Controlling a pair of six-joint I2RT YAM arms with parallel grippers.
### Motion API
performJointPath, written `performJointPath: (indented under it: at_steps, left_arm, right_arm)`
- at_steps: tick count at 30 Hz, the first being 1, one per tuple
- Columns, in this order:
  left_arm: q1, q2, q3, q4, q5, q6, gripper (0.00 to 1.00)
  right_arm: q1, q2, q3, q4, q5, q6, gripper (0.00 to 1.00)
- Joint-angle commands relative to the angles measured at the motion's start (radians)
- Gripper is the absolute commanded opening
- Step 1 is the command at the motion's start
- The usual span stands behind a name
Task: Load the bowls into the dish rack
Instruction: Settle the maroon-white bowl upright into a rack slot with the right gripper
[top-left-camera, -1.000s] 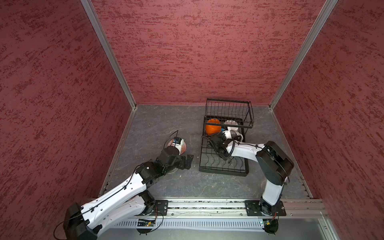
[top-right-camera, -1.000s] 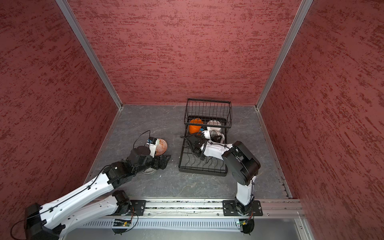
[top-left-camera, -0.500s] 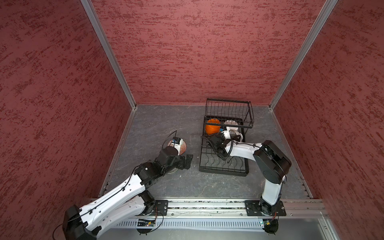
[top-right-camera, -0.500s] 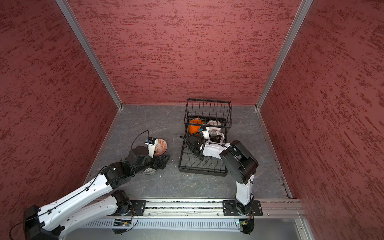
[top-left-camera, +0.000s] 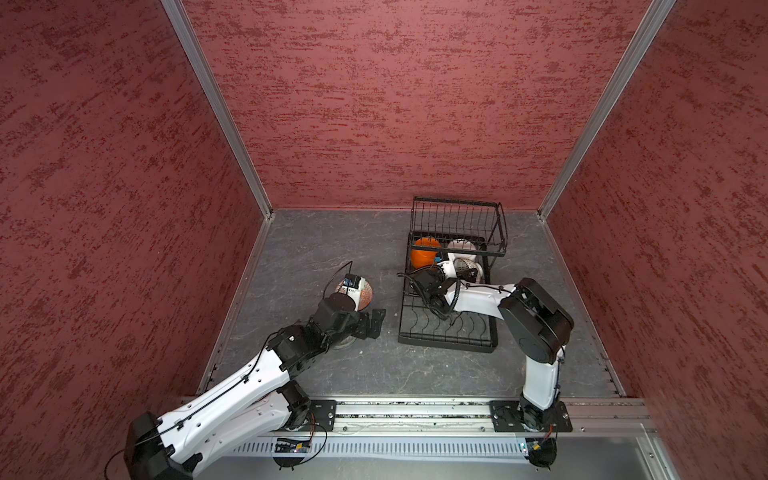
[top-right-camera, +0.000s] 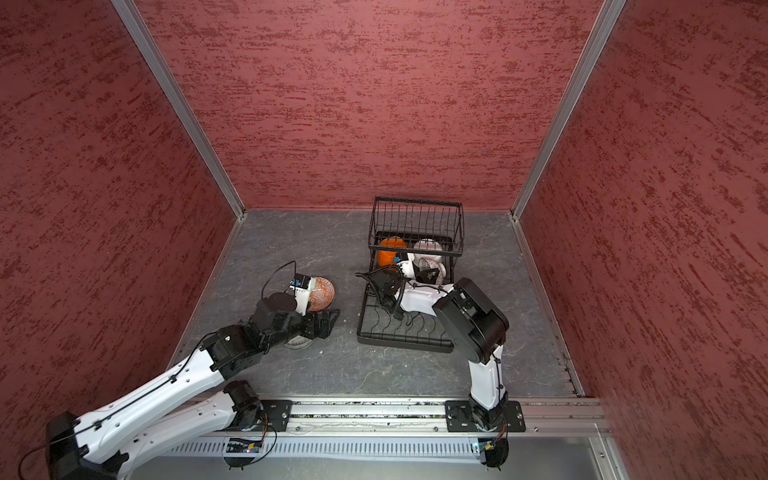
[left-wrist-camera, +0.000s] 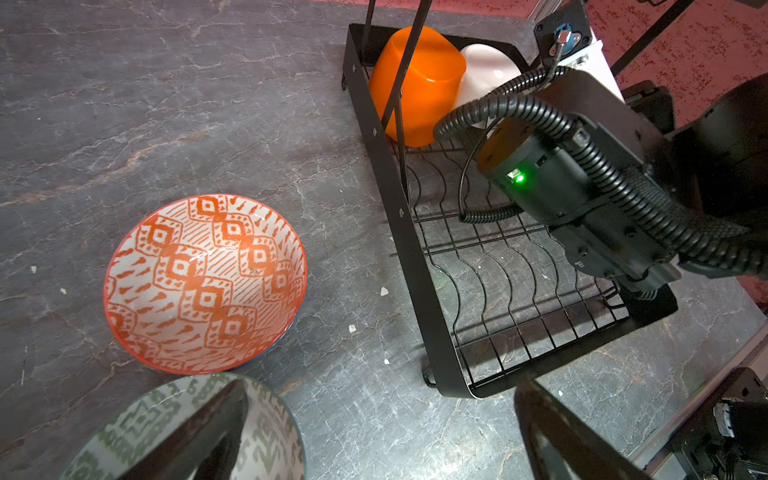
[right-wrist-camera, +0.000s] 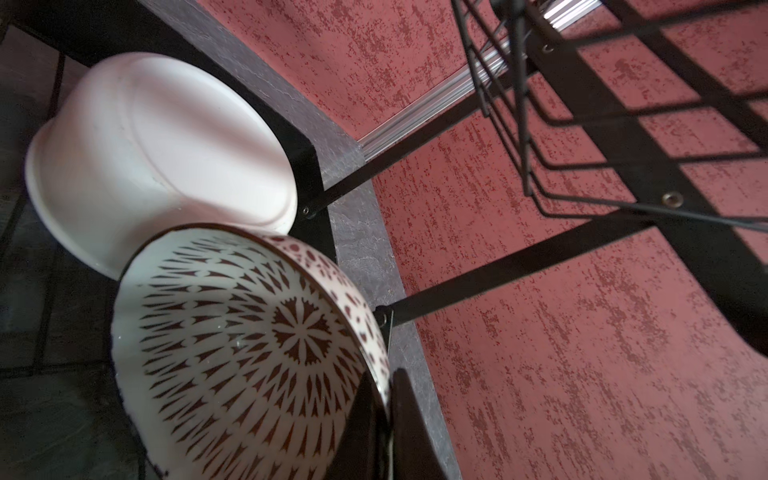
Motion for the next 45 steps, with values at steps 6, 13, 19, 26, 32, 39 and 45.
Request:
performJointPath:
  at_steps: [6, 13, 19, 26, 32, 39, 45]
  left_arm:
    - [0.013, -0.017, -0.008, -0.004, -0.003, 0.021, 1.0]
    - [0.015, -0.014, -0.01, 0.003, 0.002, 0.02, 1.0]
    - [0.017, -0.015, -0.009, -0.001, 0.003, 0.022, 1.0]
    - [0.017, -0.016, -0.01, -0.005, 0.002, 0.022, 1.0]
    - [0.019, -0.017, -0.014, -0.005, 0.002, 0.018, 1.0]
    - [0.019, -0.016, -0.018, -0.004, 0.001, 0.019, 1.0]
    - [0.021, -0.016, -0.017, -0.006, -0.002, 0.018, 1.0]
  right_arm:
    - [0.023, 0.028, 0.016, -0.186, -0.058, 0.179, 0.0]
    - [0.034, 0.033, 0.037, -0.253, -0.088, 0.245, 0.0]
    - [0.034, 0.024, 0.055, -0.231, -0.107, 0.225, 0.06]
    - [0.035, -0.021, 0.046, -0.167, -0.138, 0.171, 0.12]
    - [0.034, -0.038, 0.064, -0.172, -0.156, 0.168, 0.19]
    - [0.035, -0.036, 0.073, -0.175, -0.162, 0.165, 0.25]
    - [0.035, -0.054, 0.07, -0.141, -0.196, 0.136, 0.44]
